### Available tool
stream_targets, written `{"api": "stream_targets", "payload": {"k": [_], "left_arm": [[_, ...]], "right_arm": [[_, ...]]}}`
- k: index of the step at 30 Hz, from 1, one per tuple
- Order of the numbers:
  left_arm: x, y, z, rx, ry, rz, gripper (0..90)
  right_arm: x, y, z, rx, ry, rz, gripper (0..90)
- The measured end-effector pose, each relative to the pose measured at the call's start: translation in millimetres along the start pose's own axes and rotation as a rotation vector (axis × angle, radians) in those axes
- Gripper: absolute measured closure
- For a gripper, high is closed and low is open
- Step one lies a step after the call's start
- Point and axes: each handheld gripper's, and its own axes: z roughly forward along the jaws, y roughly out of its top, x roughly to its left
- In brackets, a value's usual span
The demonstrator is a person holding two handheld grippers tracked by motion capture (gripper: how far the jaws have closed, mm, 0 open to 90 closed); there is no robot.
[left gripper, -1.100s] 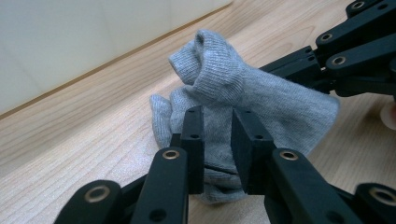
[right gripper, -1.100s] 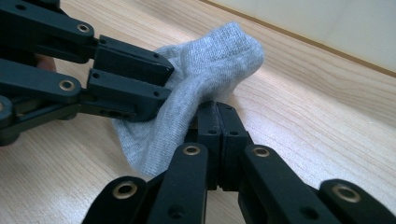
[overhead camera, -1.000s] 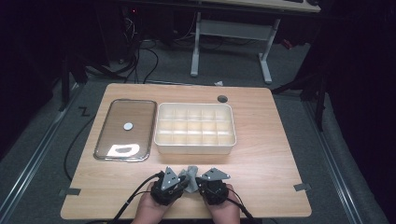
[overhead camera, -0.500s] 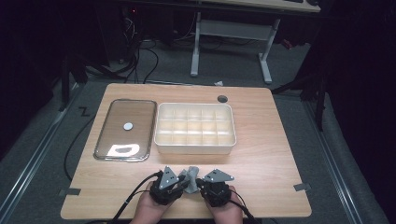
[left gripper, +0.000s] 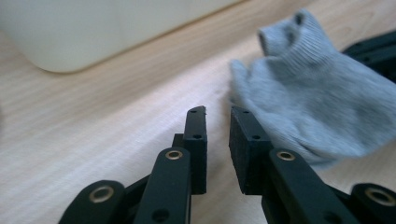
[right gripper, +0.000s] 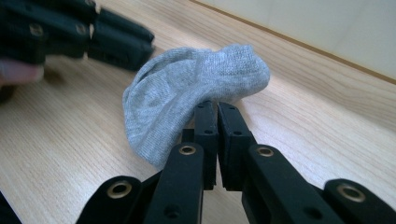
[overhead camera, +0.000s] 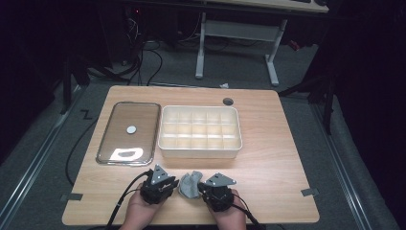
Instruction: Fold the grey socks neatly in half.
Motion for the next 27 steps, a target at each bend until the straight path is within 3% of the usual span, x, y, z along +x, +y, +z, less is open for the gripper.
{"api": "stream_targets", "payload": {"k": [6, 13, 17, 22, 27], "left_arm": [[-9.0, -3.4, 0.2, -0.003, -0.021, 0.012, 77.2], [-19.4, -0.5, 4.1, -0.01, -0.049, 0.032, 77.6], [-24.8, 2.6, 8.6, -0.011, -0.055, 0.054, 77.8], [-32.9, 5.9, 14.5, -0.01, -0.09, 0.065, 78.6], [-42.5, 6.9, 18.9, -0.011, -0.098, 0.09, 81.4]], "right_arm": [[4.4, 6.8, 3.0, -0.009, 0.005, -0.03, 86.4], [1.6, 9.6, 4.4, -0.007, -0.023, -0.036, 84.6], [-2.1, 3.4, -3.1, -0.014, -0.052, -0.004, 82.5], [-5.5, -8.1, -10.9, -0.026, -0.049, 0.04, 83.9], [-0.9, -1.4, -4.3, -0.013, -0.049, 0.007, 87.9]]}}
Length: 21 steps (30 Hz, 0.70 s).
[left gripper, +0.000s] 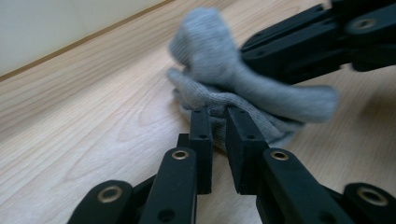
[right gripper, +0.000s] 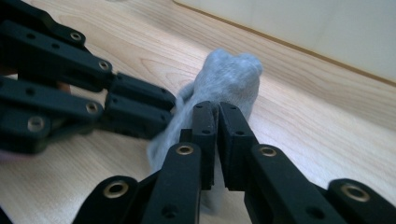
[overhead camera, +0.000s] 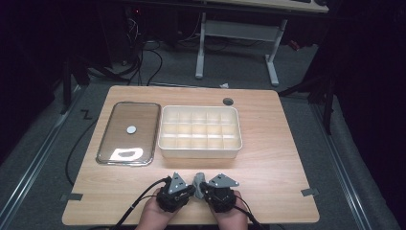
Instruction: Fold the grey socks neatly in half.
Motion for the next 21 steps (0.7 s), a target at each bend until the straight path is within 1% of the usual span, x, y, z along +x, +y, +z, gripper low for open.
{"api": "stream_targets", "payload": {"k": [3, 4, 6, 7, 10, 12, 13, 14, 17, 19, 21], "left_arm": [[-2.1, 0.1, 1.1, 0.006, -0.026, 0.001, 83.7], [-4.1, -0.3, 1.7, 0.01, -0.029, 0.01, 84.7], [-7.2, -1.0, 2.5, 0.017, -0.021, 0.032, 84.8], [-7.1, -1.3, 2.2, 0.018, -0.021, 0.035, 84.7], [-2.6, -4.7, -0.4, 0.023, -0.033, 0.021, 82.7], [-0.5, -7.2, -3.9, 0.023, -0.022, 0.018, 80.8], [0.4, -8.1, -6.5, 0.018, -0.012, 0.014, 79.8], [2.0, -8.7, -10.4, 0.004, -0.001, 0.0, 78.9], [5.3, -7.9, -22.4, -0.05, 0.024, -0.027, 77.3], [7.2, -7.8, -29.2, -0.071, 0.032, -0.033, 77.4], [8.8, -7.4, -33.2, -0.087, 0.05, -0.039, 78.7]], "right_arm": [[0.8, 3.7, 2.0, 0.009, -0.004, -0.007, 90.0], [0.8, 4.2, 2.5, 0.011, -0.003, -0.013, 90.0], [2.2, 3.5, 3.9, 0.019, -0.009, -0.025, 90.0], [2.6, 2.5, 5.0, 0.022, -0.01, -0.031, 90.0], [4.6, -2.2, 8.7, 0.01, -0.012, -0.035, 90.0], [8.2, -4.7, 9.6, -0.003, -0.014, -0.051, 90.0], [10.0, -5.6, 9.7, -0.008, -0.013, -0.06, 90.0], [11.2, -6.4, 9.8, -0.012, -0.012, -0.066, 90.0], [14.0, -9.3, 10.1, -0.029, -0.009, -0.074, 90.0], [15.2, -10.5, 10.0, -0.037, -0.005, -0.083, 90.0], [14.9, -10.8, 10.2, -0.04, -0.001, -0.081, 90.0]]}}
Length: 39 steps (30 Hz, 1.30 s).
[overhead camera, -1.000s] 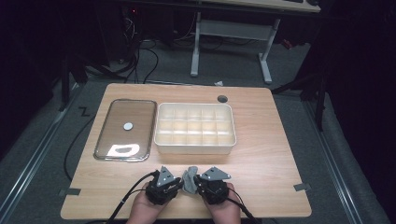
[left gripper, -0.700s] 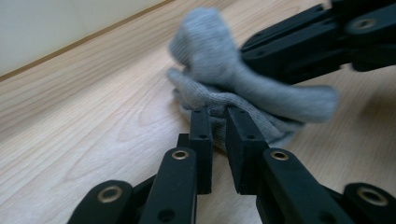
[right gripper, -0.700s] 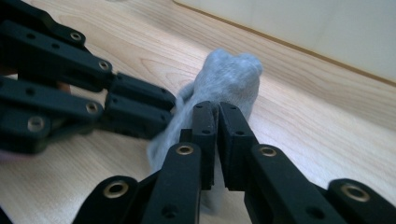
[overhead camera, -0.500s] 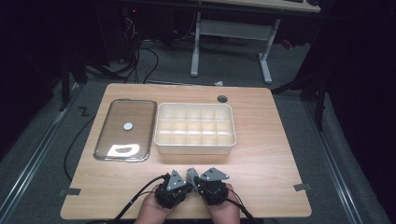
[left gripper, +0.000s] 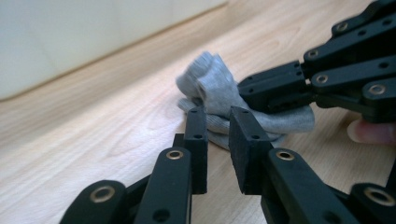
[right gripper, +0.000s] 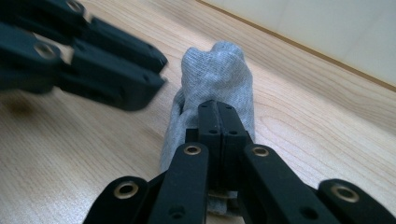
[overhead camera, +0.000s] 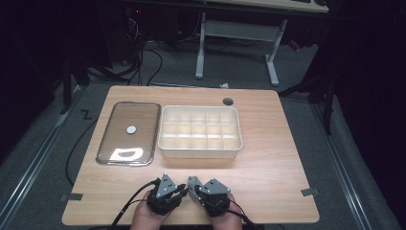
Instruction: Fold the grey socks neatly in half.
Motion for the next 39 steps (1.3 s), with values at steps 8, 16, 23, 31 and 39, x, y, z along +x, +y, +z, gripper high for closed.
{"api": "stream_targets", "payload": {"k": [8, 16, 23, 31, 39], "left_arm": [[2.9, 25.4, 3.3, -0.034, 0.011, -0.015, 87.6], [-14.0, 48.2, 24.2, -0.035, -0.025, 0.005, 85.7], [-2.9, 27.8, 31.6, -0.004, 0.024, -0.029, 85.9], [6.0, 10.3, 31.5, -0.02, 0.005, -0.034, 87.0], [5.2, 6.1, 31.5, -0.039, 0.009, -0.003, 87.6]], "right_arm": [[-1.7, -1.8, 0.1, -0.011, 0.009, 0.013, 90.0], [-1.0, -3.0, 0.8, -0.024, 0.013, 0.021, 90.0], [-0.9, -4.8, 0.1, -0.034, 0.021, 0.024, 90.0], [0.6, -3.7, 0.6, -0.031, 0.016, 0.014, 90.0], [2.3, -6.2, -20.4, -0.011, 0.08, 0.009, 90.0]]}}
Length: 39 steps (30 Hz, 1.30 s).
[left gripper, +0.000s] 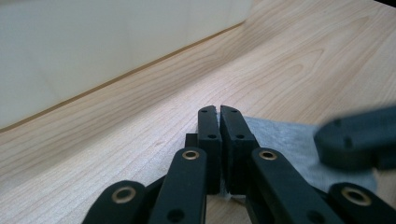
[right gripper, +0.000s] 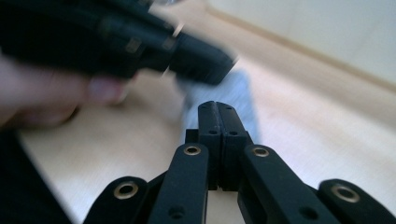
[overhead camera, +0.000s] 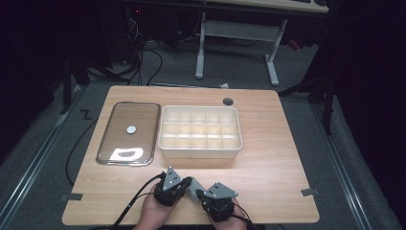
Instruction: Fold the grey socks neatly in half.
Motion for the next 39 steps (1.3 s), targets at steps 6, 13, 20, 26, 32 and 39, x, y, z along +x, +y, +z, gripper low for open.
{"api": "stream_targets", "payload": {"k": [6, 13, 20, 26, 32, 39], "left_arm": [[-2.5, -0.7, 0.3, 0.006, 0.018, 0.025, 88.0], [-3.9, -2.0, 1.3, 0.006, 0.029, 0.041, 89.7], [-4.2, -2.3, 1.0, 0.0, 0.034, 0.044, 89.9], [-2.7, -2.4, 0.9, -0.004, 0.025, 0.032, 89.7], [-0.9, -2.5, 0.0, -0.003, 0.017, 0.023, 89.2], [3.9, -2.9, -4.3, 0.008, 0.009, 0.029, 85.4]], "right_arm": [[0.9, -3.8, 2.5, 0.012, 0.0, 0.026, 90.0], [9.2, -13.4, 5.6, 0.025, 0.016, -0.006, 90.0], [8.2, -7.1, -0.9, 0.048, 0.027, -0.005, 90.0], [-11.0, 18.2, -5.8, 0.047, 0.026, 0.051, 70.4], [-21.5, 25.8, 16.1, 0.167, 0.06, 0.116, 47.7], [-28.2, 21.9, 25.4, 0.217, 0.143, 0.183, 48.5]]}}
